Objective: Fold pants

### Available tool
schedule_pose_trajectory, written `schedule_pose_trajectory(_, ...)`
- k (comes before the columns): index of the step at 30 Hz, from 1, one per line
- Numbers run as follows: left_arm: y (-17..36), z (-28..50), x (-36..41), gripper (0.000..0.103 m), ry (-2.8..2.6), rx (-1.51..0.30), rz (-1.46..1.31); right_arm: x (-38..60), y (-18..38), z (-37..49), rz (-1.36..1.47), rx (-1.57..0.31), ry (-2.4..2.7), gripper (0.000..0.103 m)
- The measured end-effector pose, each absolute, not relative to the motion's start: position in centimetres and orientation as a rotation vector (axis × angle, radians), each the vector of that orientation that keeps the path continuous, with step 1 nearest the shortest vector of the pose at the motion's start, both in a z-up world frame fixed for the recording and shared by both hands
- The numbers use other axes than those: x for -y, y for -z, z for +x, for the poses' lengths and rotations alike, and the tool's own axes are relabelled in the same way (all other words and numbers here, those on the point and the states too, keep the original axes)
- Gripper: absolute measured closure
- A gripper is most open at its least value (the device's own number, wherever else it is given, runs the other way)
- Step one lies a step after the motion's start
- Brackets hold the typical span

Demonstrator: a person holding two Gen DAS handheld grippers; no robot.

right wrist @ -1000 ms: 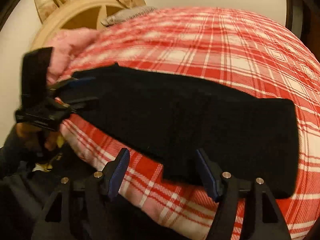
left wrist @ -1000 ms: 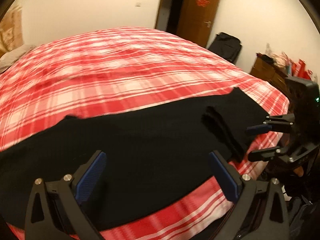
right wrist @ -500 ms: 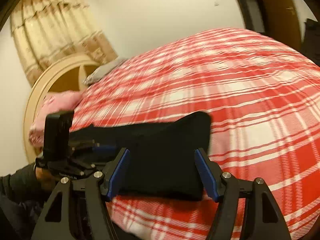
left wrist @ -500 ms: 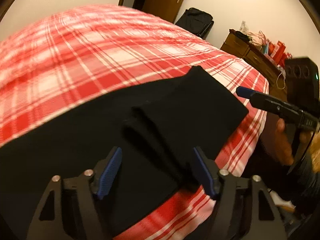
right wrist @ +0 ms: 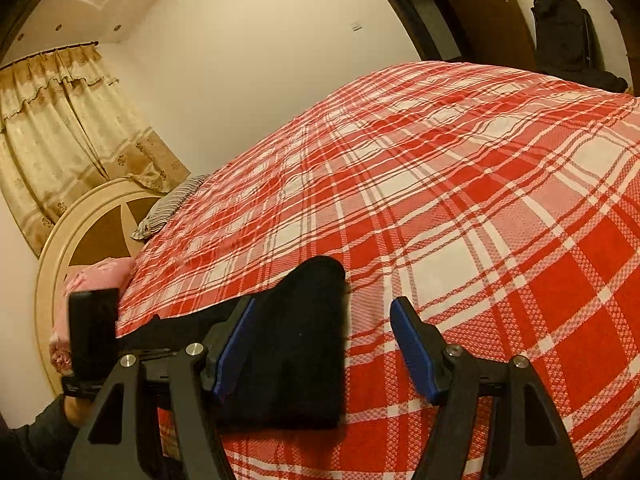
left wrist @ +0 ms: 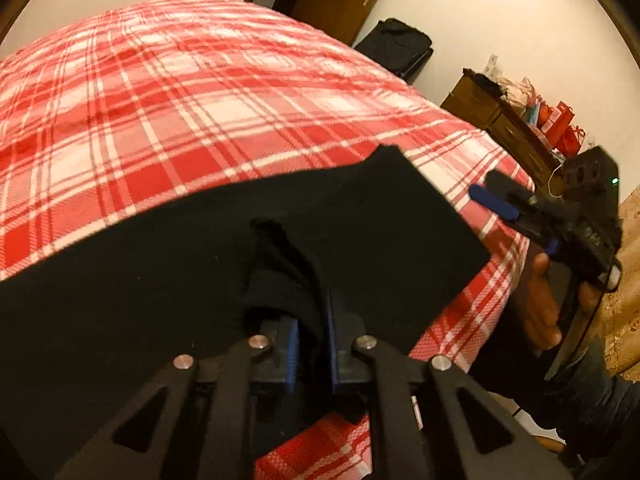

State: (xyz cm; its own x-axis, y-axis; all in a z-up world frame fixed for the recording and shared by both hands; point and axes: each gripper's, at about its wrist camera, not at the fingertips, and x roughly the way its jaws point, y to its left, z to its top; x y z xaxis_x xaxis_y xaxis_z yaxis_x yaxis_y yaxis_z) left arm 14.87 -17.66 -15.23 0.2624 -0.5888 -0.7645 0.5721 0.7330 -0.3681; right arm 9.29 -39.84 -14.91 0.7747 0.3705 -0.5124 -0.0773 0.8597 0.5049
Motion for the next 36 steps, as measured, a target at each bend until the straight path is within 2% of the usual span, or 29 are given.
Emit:
schedule_pose_trajectory(10, 9.8, 16.3, 11.7, 0.091, 0.685, -0.964, -0.009, 39.5, 15.7, 9.6, 0.475, -0.668, -0.254, 0.033)
schedule_pose_trajectory(20, 11.9, 16.6, 6.1, 0.091, 0.567, -1.027, -0.049, 38.6, 16.3, 9.6, 0.455, -0.687, -0.271, 0.033)
schedule_pose_trajectory(29, 15.2, 17.1, 4.5, 0.091, 0.485, -1.062, -0.033, 37.0, 16.4, 9.4, 0.390, -0.695, -0.289, 0.033)
schedule_pose_trajectory(36, 13.1, 16.1, 3.4, 0.091, 0.513, -1.009, -0.083, 36.0, 16.6, 9.3, 0.342, -0.702, -0.305, 0.032)
